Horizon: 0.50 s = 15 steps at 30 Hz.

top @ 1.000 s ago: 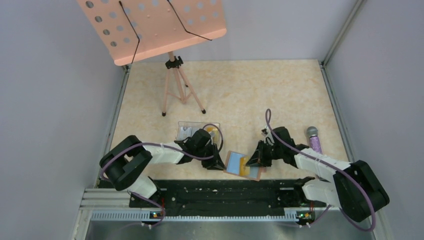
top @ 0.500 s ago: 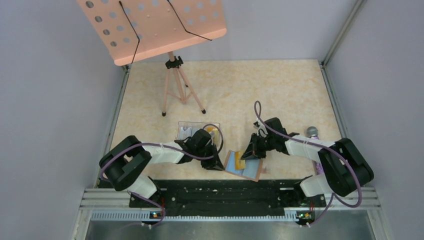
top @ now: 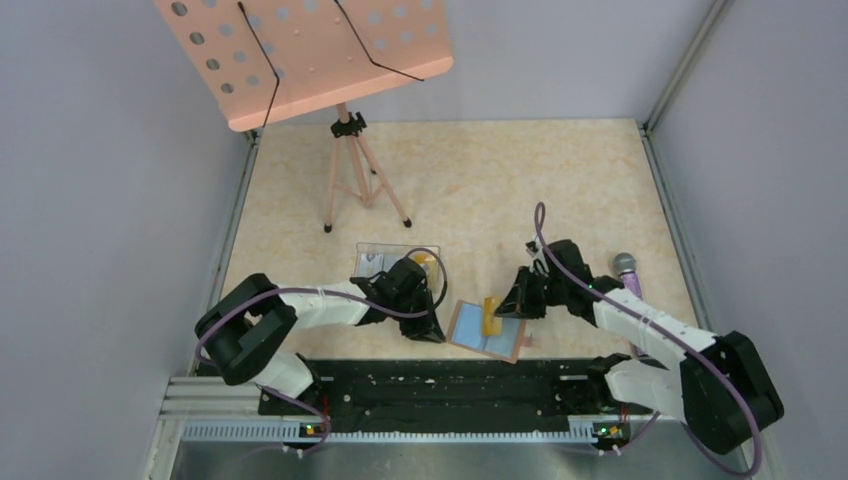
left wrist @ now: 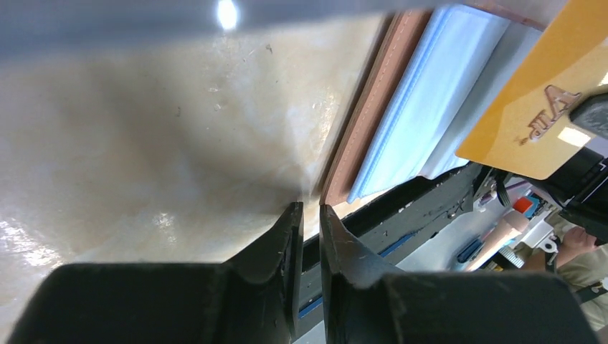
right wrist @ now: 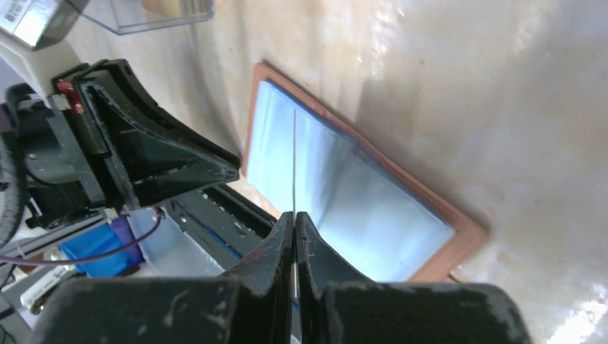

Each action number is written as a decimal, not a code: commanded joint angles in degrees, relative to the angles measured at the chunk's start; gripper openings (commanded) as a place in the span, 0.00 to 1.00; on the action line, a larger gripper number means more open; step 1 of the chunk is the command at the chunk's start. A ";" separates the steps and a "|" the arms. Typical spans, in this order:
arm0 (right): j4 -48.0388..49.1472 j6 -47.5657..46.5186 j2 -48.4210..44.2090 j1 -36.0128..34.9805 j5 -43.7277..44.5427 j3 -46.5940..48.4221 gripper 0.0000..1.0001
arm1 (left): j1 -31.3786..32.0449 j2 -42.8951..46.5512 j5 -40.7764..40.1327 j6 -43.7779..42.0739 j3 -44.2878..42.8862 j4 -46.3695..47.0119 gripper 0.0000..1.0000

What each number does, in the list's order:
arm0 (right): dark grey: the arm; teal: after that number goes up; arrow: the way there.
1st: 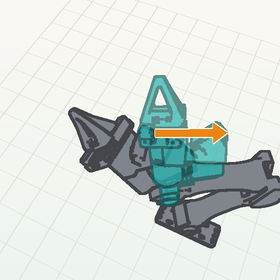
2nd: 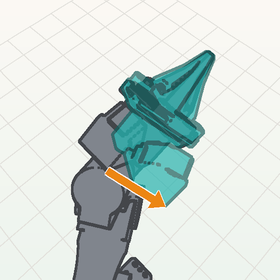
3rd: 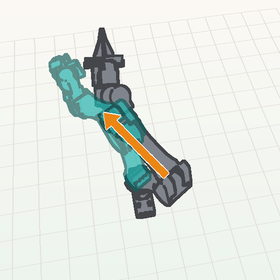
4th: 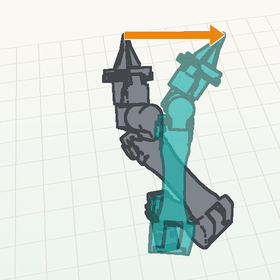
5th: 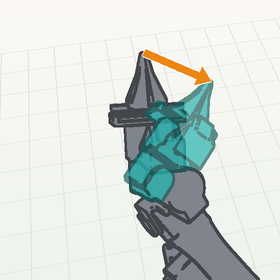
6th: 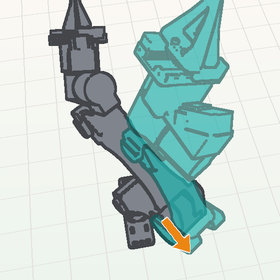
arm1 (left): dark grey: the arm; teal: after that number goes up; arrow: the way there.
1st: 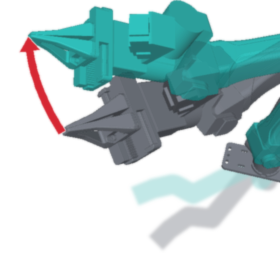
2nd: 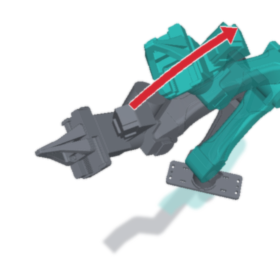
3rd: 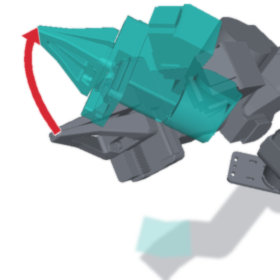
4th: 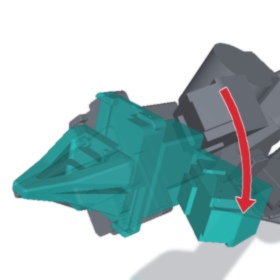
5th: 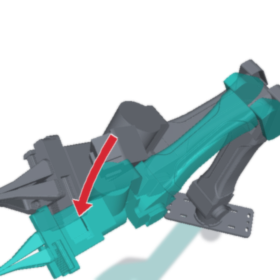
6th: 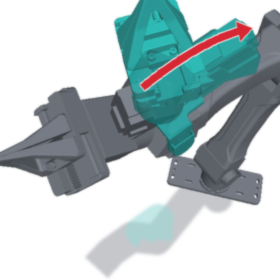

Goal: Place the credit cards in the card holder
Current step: Insert the credit card into the card holder.

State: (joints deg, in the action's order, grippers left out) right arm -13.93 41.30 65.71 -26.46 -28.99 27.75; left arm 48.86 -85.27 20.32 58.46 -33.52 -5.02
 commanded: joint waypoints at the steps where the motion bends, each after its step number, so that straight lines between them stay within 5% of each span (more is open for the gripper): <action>1: -1.18 5.12 -5.51 0.25 4.18 -4.73 0.00 | 0.36 -1.81 -2.14 -2.77 -3.19 -4.68 0.20; 15: 7.30 8.37 -0.61 0.17 -0.05 -9.08 0.00 | 0.36 -6.95 -1.72 -4.19 -7.82 -5.53 0.19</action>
State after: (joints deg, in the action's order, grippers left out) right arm -11.44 48.53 62.78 -26.46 -28.60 19.46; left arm 48.90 -90.11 20.45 56.42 -39.53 -9.28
